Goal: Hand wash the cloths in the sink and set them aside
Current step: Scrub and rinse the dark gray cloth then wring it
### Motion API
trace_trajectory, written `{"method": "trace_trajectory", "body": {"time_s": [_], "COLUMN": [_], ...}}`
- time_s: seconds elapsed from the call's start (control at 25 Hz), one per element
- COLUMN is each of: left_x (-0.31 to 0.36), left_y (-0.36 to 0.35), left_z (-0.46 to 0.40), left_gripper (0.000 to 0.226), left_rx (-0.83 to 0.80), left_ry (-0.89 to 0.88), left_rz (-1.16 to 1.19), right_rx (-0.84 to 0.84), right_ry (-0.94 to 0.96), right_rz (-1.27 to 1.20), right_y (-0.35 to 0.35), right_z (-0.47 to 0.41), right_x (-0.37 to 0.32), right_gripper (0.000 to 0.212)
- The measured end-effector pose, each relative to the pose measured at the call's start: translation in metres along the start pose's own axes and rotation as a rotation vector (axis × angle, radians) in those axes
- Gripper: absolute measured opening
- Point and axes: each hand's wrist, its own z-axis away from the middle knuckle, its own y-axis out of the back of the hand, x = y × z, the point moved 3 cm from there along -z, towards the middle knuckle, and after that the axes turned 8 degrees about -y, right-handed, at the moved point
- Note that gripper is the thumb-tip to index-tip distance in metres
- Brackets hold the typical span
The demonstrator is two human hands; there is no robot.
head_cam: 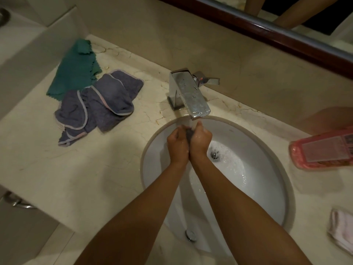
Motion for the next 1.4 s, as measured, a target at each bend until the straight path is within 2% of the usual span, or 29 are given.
{"method": "trace_trajectory", "body": {"time_s": [0.12,0.24,0.4,0.48,0.56,0.76,0.88,1.08,1.24,1.32,1.4], "left_x": [0.007,0.014,0.014,0.012,0.012,0.013,0.01,0.011,0.018,0.021,0.018], "left_y": [-0.006,-0.012,-0.02,-0.018,-0.014,-0.016,-0.014,-0.012,-0.021,-0.024,-0.022], "left_z": [-0.002,-0.012,-0.014,-0.01,-0.008,-0.001,0.002,-0.008,-0.014,-0.014,-0.013], "left_gripper": [0.026,0.027,0.016,0.017,0.027,0.042,0.039,0.024,0.036,0.039,0.034], "left_rx": [0.034,0.061,-0.094,-0.078,-0.016,0.038,0.028,-0.027,0.022,0.052,0.011], "left_ry": [0.006,-0.002,0.094,0.064,0.027,0.03,0.019,0.043,0.119,0.148,0.144], "left_rz": [-0.005,-0.114,-0.12,-0.141,-0.155,-0.064,-0.02,0.038,0.002,0.005,-0.037], "right_rx": [-0.063,-0.139,-0.174,-0.2,-0.207,-0.078,-0.038,-0.01,-0.005,-0.046,-0.1], "right_ry": [-0.079,-0.032,-0.011,-0.032,-0.056,-0.094,-0.067,-0.114,-0.144,-0.131,-0.128], "right_rz": [-0.079,-0.065,-0.079,-0.077,-0.058,0.016,0.08,-0.002,-0.051,-0.073,-0.101], "right_y": [0.009,0.015,0.021,0.025,0.027,0.026,0.019,0.004,0.008,0.013,0.017], "right_z": [0.003,0.007,0.012,0.013,0.013,0.008,0.004,0.003,-0.002,-0.002,-0.001], "right_x": [0.006,0.01,0.012,0.011,0.01,0.0,-0.006,-0.013,-0.015,-0.013,-0.008], "right_gripper": [0.038,0.022,0.005,0.01,0.014,0.015,0.019,0.028,0.032,0.027,0.019]}}
